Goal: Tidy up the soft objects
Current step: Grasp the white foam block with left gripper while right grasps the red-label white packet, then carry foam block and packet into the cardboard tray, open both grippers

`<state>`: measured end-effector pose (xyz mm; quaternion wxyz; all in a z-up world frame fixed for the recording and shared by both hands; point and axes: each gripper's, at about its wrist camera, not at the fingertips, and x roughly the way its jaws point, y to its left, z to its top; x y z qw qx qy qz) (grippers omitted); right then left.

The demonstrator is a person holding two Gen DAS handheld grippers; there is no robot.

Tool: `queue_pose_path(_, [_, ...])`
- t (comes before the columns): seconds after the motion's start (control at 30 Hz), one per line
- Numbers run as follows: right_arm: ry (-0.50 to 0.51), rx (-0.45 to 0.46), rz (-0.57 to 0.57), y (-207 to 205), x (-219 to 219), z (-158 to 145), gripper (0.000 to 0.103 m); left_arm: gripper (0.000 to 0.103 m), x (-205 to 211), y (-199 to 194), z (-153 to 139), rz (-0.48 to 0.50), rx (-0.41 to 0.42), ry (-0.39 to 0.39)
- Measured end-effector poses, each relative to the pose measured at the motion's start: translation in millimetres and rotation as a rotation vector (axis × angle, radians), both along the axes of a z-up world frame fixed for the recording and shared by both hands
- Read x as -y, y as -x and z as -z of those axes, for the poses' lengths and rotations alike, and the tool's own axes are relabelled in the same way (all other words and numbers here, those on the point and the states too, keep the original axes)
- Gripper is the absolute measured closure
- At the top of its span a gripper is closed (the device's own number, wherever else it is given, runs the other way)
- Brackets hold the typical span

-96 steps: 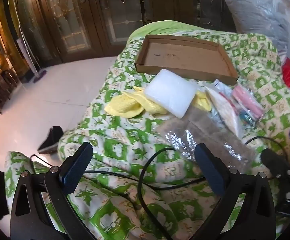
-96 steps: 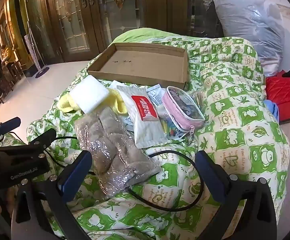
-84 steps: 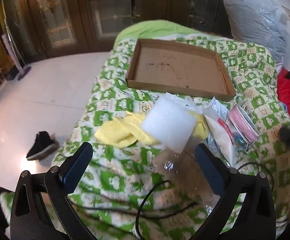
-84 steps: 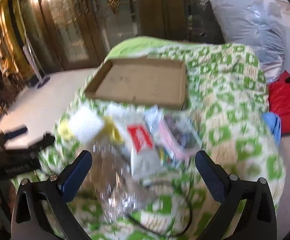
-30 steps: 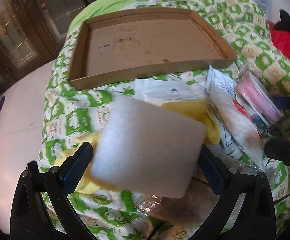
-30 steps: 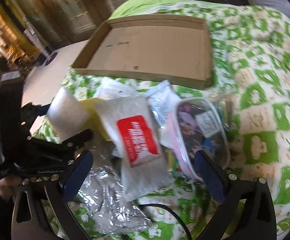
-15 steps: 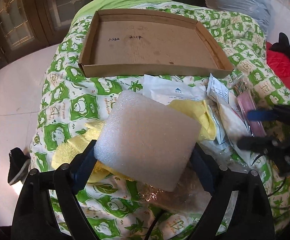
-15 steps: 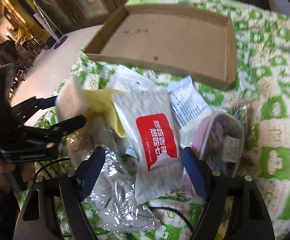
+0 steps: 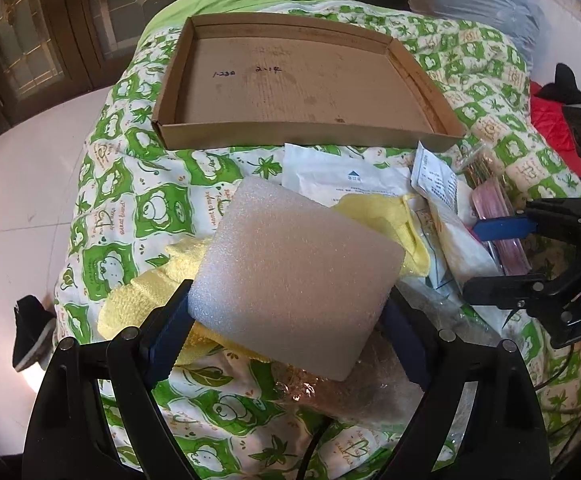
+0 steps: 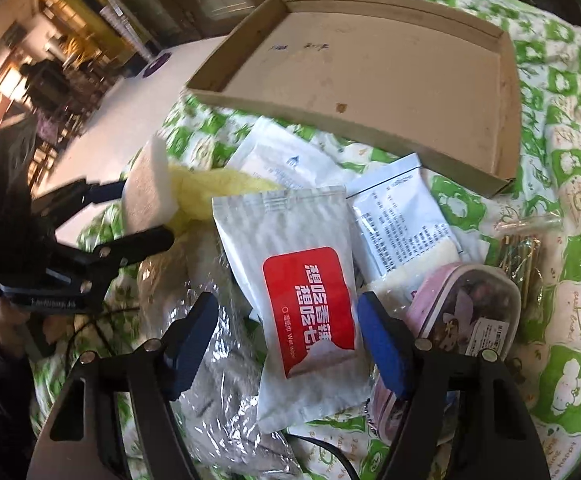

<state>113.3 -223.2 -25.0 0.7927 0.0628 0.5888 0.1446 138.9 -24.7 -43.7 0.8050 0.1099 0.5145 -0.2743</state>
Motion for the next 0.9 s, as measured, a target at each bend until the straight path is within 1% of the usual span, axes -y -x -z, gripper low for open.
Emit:
queue_pose_path(0.1, [-0.007, 0.012, -0.01, 0, -1, 4, 0.031, 0.013, 0, 0, 1, 0.002, 0.0, -0.006])
queue_pose_path(0.17, [0.011, 0.021, -0.027, -1, -1, 7, 0.031, 0.013, 0, -1, 1, -0.003, -0.001, -0.006])
queue_pose_path(0.23, [0.021, 0.014, -0.034, -4, 1, 12, 0.031, 0.013, 1, -1, 1, -0.004, 0.0, -0.007])
queue_pose_path(0.3, [-0.005, -0.002, -0.032, -8, 3, 17, 0.031, 0.013, 1, -1, 2, -0.005, 0.001, -0.012])
queue_pose_path(0.37, [0.008, -0.001, -0.032, -8, 0, 18, 0.031, 0.013, 1, 0, 3, -0.007, 0.001, -0.016])
queue_pose_path(0.4, [0.028, 0.005, -0.036, -6, -2, 17, 0.039, 0.013, 1, 0, 3, -0.008, 0.002, -0.016])
queue_pose_path(0.43, [0.054, 0.004, -0.035, -4, -3, 17, 0.05, 0.013, 1, 0, 2, -0.009, 0.003, -0.016])
queue_pose_path(0.47, [0.052, 0.001, -0.027, -2, -2, 17, 0.051, 0.013, 0, 0, 2, -0.011, 0.005, -0.016])
queue_pose_path(0.53, [0.03, 0.008, 0.01, 2, 4, 12, 0.055, 0.013, 0, 0, 2, -0.013, 0.009, -0.016])
queue_pose_path(0.63, [0.008, 0.026, 0.051, 8, 11, 4, 0.058, 0.013, 1, 1, 2, -0.014, 0.016, -0.02])
queue_pose_path(0.77, [-0.025, 0.053, 0.092, 11, 18, -10, 0.058, 0.013, 1, 3, 1, -0.013, 0.026, -0.026])
queue_pose_path(0.9, [-0.037, 0.102, 0.09, 9, 17, -27, 0.058, 0.014, -2, 6, -8, -0.03, 0.05, -0.007])
